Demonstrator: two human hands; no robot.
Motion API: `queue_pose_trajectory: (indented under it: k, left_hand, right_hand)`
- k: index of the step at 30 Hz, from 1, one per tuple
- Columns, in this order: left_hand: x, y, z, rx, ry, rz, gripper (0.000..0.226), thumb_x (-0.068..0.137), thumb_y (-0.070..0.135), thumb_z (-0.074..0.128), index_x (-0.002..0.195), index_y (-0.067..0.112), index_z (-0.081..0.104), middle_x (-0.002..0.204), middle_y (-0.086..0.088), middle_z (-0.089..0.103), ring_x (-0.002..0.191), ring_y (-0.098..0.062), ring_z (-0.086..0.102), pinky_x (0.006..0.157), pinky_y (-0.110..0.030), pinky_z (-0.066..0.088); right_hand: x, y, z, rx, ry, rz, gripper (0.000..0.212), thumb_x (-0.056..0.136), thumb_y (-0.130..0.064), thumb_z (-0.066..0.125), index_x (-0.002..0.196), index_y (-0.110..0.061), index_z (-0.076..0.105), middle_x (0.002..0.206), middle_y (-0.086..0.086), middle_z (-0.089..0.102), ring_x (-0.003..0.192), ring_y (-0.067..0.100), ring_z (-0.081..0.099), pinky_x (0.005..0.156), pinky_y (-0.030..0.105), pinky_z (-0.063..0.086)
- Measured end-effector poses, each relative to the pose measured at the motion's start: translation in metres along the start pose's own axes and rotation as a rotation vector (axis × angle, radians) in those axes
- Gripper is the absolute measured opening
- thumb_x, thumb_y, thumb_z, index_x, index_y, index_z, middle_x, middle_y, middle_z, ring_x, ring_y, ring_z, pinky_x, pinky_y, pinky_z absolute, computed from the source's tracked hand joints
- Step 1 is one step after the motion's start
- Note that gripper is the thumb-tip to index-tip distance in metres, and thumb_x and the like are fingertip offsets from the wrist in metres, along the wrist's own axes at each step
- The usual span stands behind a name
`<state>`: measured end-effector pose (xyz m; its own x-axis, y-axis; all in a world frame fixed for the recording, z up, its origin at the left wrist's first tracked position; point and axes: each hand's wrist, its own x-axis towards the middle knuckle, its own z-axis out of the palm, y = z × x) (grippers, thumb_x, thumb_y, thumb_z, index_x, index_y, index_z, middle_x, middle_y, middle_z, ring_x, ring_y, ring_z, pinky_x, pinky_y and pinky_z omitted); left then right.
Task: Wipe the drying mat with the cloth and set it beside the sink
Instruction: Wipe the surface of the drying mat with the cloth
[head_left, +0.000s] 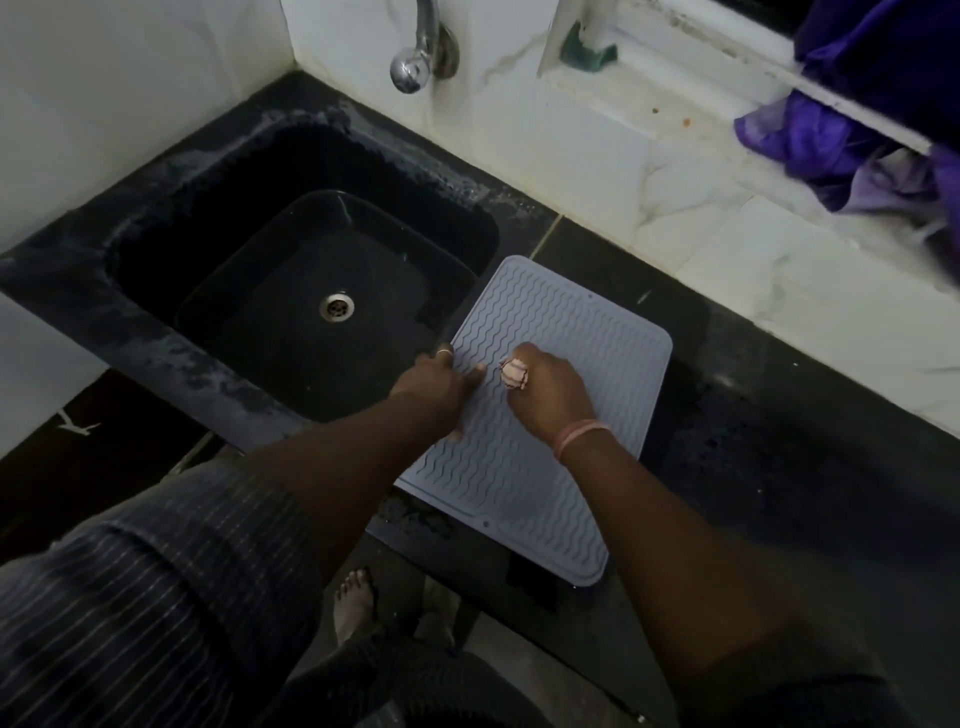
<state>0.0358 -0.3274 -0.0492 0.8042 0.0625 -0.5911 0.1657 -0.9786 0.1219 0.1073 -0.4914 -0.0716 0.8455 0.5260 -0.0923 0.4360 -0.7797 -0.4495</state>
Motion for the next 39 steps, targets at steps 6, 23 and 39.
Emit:
queue_pose_trajectory:
  k: [6, 23, 39]
  left_hand:
    - [0.0, -0.003, 0.002, 0.025, 0.031, 0.027, 0.105, 0.084, 0.033, 0.083, 0.164, 0.036, 0.013, 0.167, -0.02, 0.004, 0.148, -0.046, 0.026, 0.109, -0.056, 0.047]
    - [0.015, -0.027, -0.006, 0.092, -0.054, 0.184, 0.12, 0.079, 0.033, 0.088, 0.165, 0.035, 0.004, 0.167, -0.023, -0.002, 0.15, -0.044, 0.024, 0.117, -0.052, 0.039]
    - [0.017, -0.025, 0.001, 0.046, 0.014, 0.16, 0.117, 0.076, 0.041, 0.09, 0.164, 0.037, 0.012, 0.157, -0.025, 0.014, 0.141, -0.043, 0.038, 0.111, -0.05, 0.046]
  right_hand:
    - [-0.046, -0.016, 0.022, 0.004, 0.005, -0.111, 0.015, 0.086, -0.007, 0.07, 0.099, -0.013, 0.067, 0.09, 0.005, 0.072, 0.082, 0.021, 0.067, 0.069, 0.027, 0.047]
    - [-0.009, -0.005, -0.002, 0.302, 0.171, 0.232, 0.029, 0.086, -0.01, 0.076, 0.113, -0.015, 0.067, 0.102, -0.003, 0.07, 0.09, 0.009, 0.065, 0.085, 0.021, 0.053]
    - [-0.105, -0.047, 0.046, 0.317, 0.056, 0.016, 0.024, 0.082, 0.004, 0.072, 0.104, -0.007, 0.066, 0.099, 0.004, 0.073, 0.089, 0.013, 0.068, 0.08, 0.021, 0.054]
